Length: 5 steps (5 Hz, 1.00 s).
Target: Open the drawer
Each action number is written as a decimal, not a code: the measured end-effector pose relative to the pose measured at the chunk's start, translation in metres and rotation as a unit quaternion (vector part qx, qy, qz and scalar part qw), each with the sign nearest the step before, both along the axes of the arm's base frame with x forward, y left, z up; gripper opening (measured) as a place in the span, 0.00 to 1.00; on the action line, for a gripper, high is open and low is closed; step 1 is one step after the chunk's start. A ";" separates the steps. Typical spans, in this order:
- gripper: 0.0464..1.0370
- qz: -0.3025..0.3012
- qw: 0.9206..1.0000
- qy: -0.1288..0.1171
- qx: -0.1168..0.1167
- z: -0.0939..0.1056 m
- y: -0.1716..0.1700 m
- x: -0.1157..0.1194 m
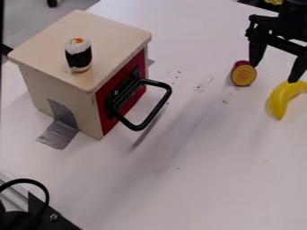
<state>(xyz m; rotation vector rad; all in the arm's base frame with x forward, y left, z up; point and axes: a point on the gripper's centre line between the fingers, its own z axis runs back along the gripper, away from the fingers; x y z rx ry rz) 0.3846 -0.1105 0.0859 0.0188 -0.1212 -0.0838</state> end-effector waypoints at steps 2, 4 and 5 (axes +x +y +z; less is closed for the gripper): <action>0.96 0.027 0.998 0.052 0.021 -0.034 0.020 -0.023; 0.96 0.086 0.994 0.043 0.041 -0.015 0.063 -0.055; 0.96 0.089 0.993 0.050 0.064 -0.017 0.075 -0.069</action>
